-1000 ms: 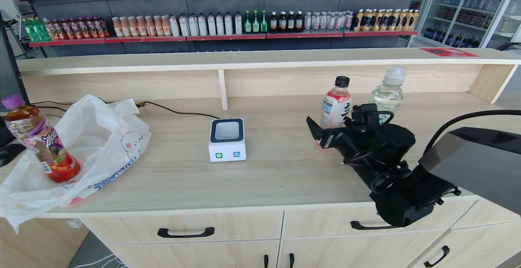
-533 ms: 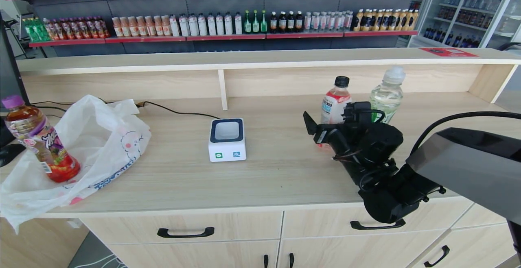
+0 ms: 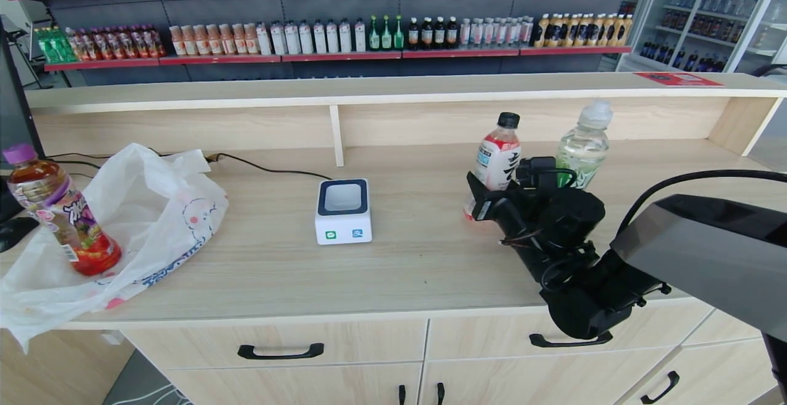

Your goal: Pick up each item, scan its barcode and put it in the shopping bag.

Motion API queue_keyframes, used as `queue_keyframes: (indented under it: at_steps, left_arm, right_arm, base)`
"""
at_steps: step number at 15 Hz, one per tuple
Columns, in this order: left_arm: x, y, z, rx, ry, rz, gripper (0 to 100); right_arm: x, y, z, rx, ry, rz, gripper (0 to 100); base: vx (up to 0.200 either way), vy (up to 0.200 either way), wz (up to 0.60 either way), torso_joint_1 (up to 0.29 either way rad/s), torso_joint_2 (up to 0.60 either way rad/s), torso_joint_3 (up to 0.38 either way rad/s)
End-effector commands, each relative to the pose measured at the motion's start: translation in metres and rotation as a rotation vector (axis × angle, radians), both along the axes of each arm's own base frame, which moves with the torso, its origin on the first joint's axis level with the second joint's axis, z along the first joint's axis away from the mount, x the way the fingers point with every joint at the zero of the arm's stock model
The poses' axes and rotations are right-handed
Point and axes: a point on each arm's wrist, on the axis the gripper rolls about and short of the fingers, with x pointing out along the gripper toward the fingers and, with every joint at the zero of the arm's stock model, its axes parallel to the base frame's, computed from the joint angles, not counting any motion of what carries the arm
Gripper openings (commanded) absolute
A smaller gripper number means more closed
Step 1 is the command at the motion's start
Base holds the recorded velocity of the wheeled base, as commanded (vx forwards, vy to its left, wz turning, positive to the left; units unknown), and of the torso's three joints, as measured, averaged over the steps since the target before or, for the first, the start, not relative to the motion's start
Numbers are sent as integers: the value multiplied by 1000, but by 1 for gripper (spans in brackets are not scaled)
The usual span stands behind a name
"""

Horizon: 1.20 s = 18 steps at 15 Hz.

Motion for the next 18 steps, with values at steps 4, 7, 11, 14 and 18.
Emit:
queue_keyframes:
  at_steps: [4,7,11,14,18]
  left_arm:
    - [0,0,0,-2,1,0,100]
    - [0,0,0,-2,-1,0,100]
    - [0,0,0,-3,1,0,100]
    - [0,0,0,-6,-1,0,100]
    - [0,0,0,-17,1,2,100]
  right_arm:
    - [-1,-3,7,10,-21,-6,0]
    - [-4,-5,10,13,-20,-17,0]
    - [-17,-7,24,23,-29,-12,0]
    - [-34,-10,45,39,-59,-3,0]
    - [-80,27,57,54,-53,150,0]
  base:
    - [0,0,0,0,0,0]
    - [0,0,0,0,0,0]
    - [0,0,0,0,0,0]
    - [0,0,0,0,0,0]
    - [0,0,0,0,0,0]
